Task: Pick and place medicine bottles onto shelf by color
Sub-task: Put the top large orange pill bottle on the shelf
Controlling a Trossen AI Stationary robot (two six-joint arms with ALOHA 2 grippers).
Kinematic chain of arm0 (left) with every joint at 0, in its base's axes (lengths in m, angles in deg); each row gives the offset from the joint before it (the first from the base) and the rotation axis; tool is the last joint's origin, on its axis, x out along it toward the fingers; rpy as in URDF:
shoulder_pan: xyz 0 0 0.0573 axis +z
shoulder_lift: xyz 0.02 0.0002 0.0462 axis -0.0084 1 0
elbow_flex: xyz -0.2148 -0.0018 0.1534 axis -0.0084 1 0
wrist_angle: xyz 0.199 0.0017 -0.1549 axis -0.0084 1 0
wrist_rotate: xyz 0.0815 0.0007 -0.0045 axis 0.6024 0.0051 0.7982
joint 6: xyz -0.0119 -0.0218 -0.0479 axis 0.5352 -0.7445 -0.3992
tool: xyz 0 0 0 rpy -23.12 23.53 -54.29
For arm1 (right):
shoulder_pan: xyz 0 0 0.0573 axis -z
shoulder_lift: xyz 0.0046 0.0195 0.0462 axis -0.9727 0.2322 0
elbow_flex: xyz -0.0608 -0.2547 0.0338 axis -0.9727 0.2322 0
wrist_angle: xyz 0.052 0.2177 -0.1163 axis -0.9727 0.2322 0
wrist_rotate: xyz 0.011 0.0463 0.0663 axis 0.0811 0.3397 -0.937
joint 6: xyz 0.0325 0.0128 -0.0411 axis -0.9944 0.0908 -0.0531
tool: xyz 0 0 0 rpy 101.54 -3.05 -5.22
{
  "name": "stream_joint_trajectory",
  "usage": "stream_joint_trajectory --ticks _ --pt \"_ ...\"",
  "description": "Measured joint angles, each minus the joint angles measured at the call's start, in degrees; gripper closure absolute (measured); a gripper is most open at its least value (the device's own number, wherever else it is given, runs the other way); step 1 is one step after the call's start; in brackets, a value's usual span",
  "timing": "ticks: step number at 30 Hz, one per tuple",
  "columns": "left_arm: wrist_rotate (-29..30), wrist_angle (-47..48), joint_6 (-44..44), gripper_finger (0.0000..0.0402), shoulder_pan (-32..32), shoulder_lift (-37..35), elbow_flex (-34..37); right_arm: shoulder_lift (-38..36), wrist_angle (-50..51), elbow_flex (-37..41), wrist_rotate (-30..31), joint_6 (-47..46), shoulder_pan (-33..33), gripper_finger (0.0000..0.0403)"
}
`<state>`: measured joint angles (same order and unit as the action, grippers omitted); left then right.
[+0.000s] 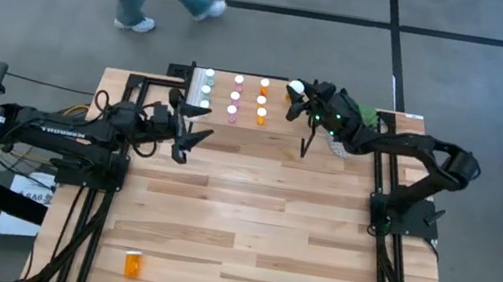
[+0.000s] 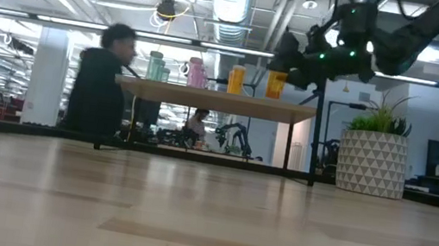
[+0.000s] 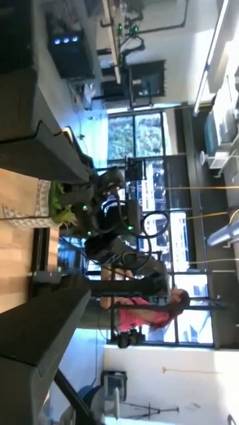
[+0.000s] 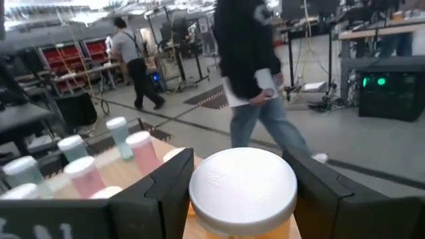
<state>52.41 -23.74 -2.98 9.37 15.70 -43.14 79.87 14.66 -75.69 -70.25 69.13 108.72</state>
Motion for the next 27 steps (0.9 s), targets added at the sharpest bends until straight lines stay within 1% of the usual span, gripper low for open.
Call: stream_joint_trajectory --ticks 4,8,12,15,27 --pt "0.0 0.3 0.0 0.0146 1.1 -0.6 0.5 3.3 -0.2 -2.5 -1.9 0.0 1.0 0.0178" --pt "-0.1 0.6 0.7 0.0146 1.4 -0.5 0.7 6.3 -0.2 -4.9 -2.2 0.5 1.4 0.0177" --pt "-0.2 0.8 0.9 0.0146 1.4 -0.5 0.7 7.7 1.8 -6.0 -2.2 0.6 1.8 0.0173" --pt "-0.2 1.2 1.4 0.0146 1.4 -0.5 0.7 7.7 3.8 -6.1 -2.1 0.8 1.8 0.0173" --pt "-0.1 1.8 1.5 0.0146 1.4 -0.5 0.7 6.4 5.5 -6.1 -2.1 0.2 1.8 0.0169"
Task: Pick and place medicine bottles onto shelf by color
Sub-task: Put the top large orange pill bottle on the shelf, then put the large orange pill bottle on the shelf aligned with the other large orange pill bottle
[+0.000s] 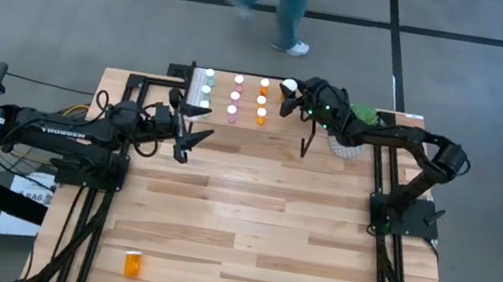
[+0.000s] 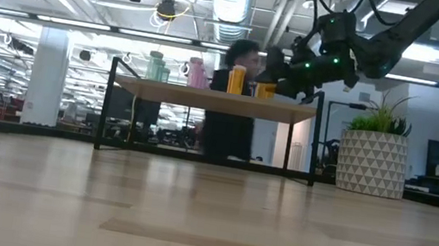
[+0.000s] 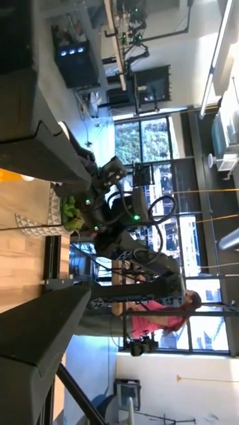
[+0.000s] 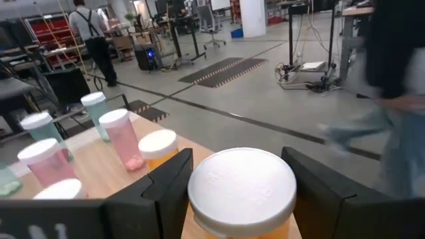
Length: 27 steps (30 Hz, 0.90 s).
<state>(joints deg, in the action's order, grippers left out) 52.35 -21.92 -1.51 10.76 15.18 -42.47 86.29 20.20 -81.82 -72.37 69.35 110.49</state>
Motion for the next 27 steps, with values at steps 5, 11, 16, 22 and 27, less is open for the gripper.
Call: stream_joint_trajectory --ticks 5,11,16,22,27 --pt "-0.1 0.2 -0.6 0.0146 0.0 0.0 0.0 -2.9 3.9 0.0 0.0 0.0 0.0 0.0144" --pt "-1.2 0.2 -2.4 0.0146 0.0 0.0 0.0 -5.1 7.1 0.0 0.0 -0.2 -0.3 0.012" --pt "-2.9 0.3 -3.7 0.0146 0.0 0.0 0.0 -9.1 11.8 0.0 0.1 -0.2 -1.7 0.0113" --pt "-3.2 5.0 -4.1 0.0146 0.0 0.0 0.0 -21.0 25.1 0.0 1.2 2.3 -6.1 0.0116" --pt "-4.4 9.1 -7.5 0.0146 -0.6 0.0 0.0 -30.1 36.6 0.0 2.5 1.0 -14.5 0.0118"
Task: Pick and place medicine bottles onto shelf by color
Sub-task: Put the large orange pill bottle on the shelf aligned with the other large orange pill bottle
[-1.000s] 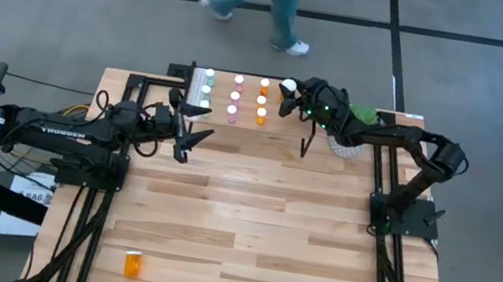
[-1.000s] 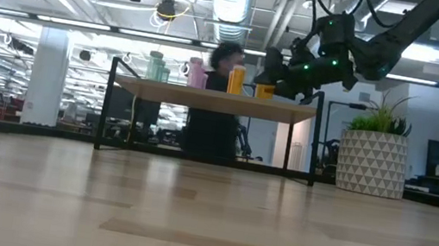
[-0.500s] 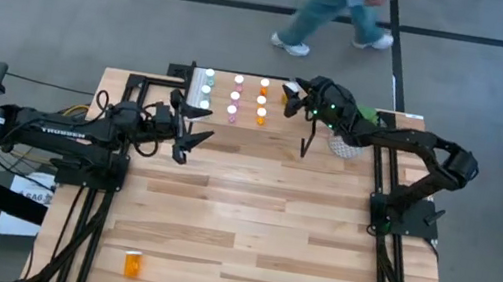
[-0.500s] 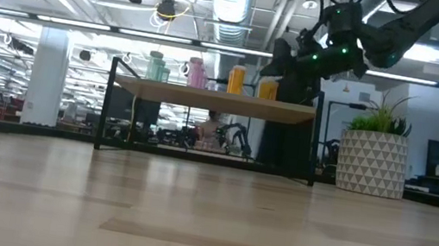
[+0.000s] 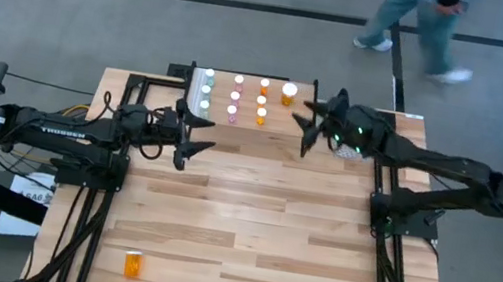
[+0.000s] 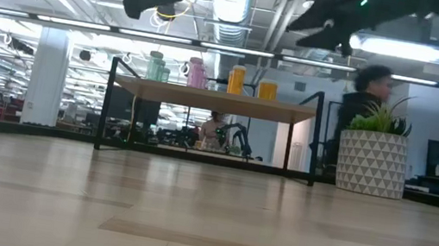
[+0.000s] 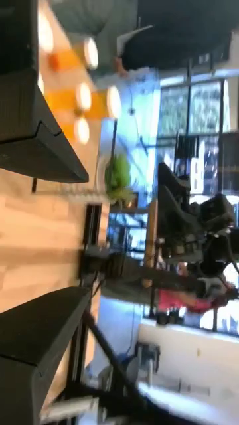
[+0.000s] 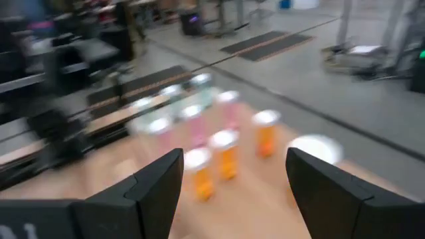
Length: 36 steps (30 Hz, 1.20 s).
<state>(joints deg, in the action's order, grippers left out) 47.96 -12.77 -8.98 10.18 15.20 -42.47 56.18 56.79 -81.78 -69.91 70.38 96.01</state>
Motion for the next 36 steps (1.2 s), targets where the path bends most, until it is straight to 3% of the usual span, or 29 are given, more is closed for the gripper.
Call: stream_joint_trajectory --ticks 3,10,15,25,36 --pt "0.0 0.3 0.1 0.0151 -3.5 0.0 0.0 -2.5 3.3 0.0 4.6 -2.1 -8.4 0.0119" --pt "5.6 3.9 6.6 0.0183 -13.7 -0.7 -0.3 -2.3 4.4 0.0 23.4 -0.9 -29.3 0.0119" --pt "5.7 17.8 2.2 0.0201 -17.9 -0.2 -5.3 2.1 4.6 0.0 32.6 -4.1 -38.5 0.0119" --pt "5.6 41.9 -6.8 0.0212 -25.4 4.1 -14.0 12.8 4.3 0.0 34.3 -7.6 -40.2 0.0119" --pt "4.1 58.1 -26.4 0.0212 -36.0 11.4 -17.0 13.3 3.9 0.0 33.9 -8.6 -39.1 0.0119"
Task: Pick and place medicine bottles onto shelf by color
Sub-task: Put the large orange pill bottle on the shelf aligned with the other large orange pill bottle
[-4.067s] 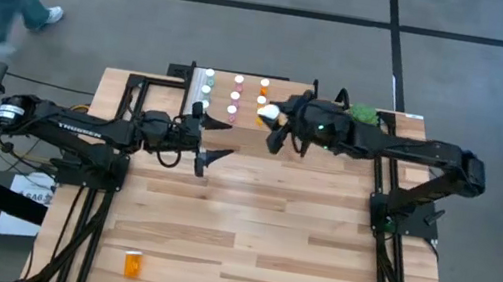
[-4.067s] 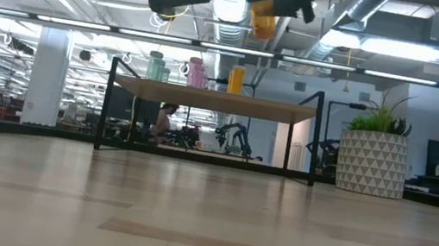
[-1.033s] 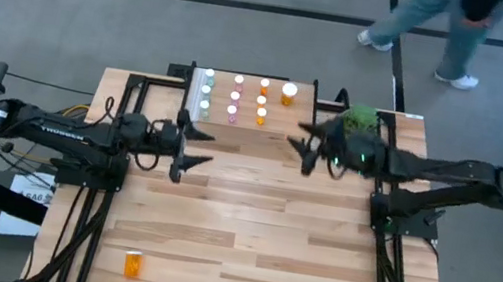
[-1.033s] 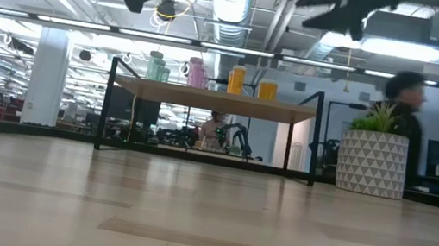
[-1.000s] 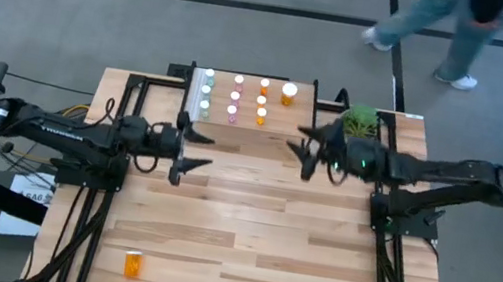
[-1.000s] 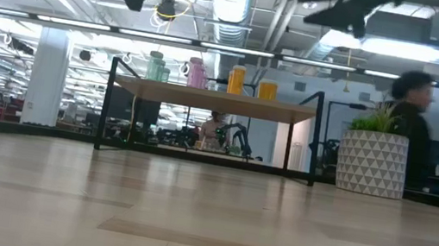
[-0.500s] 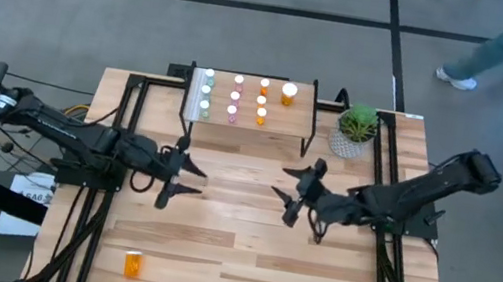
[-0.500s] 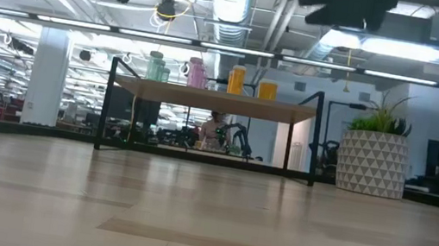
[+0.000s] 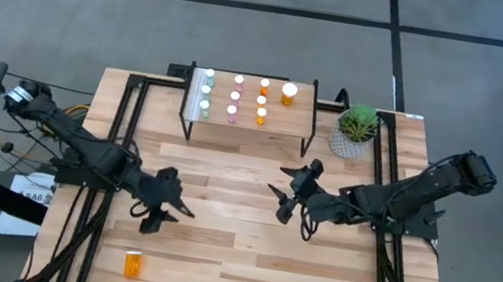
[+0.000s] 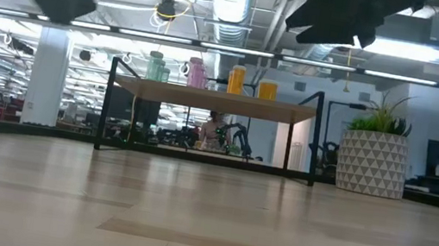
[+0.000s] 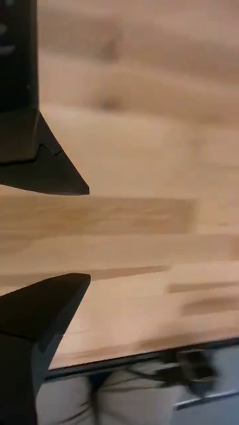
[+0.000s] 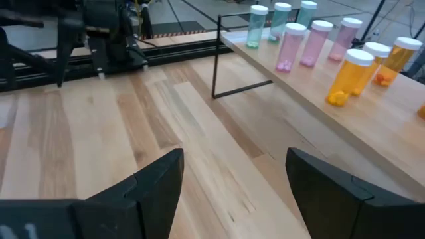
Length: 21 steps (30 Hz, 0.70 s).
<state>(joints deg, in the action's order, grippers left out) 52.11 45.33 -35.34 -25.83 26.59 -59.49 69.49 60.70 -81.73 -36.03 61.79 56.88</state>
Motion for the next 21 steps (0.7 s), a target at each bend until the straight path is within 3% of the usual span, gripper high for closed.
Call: stream_joint_trajectory --ticks 7,13,21 --pt "-6.6 3.8 -9.5 0.0211 -5.7 4.1 0.0 0.0 -0.7 0.0 -0.1 0.3 -1.1 0.0119" --pt "-6.0 5.1 -16.3 0.0194 -11.3 5.6 0.0 0.0 -1.5 -0.1 -0.3 0.5 -1.4 0.0119" --pt "-5.6 6.0 -29.6 0.0142 -19.3 5.5 0.0 0.0 -1.6 -0.1 -0.3 0.6 -1.4 0.0119"
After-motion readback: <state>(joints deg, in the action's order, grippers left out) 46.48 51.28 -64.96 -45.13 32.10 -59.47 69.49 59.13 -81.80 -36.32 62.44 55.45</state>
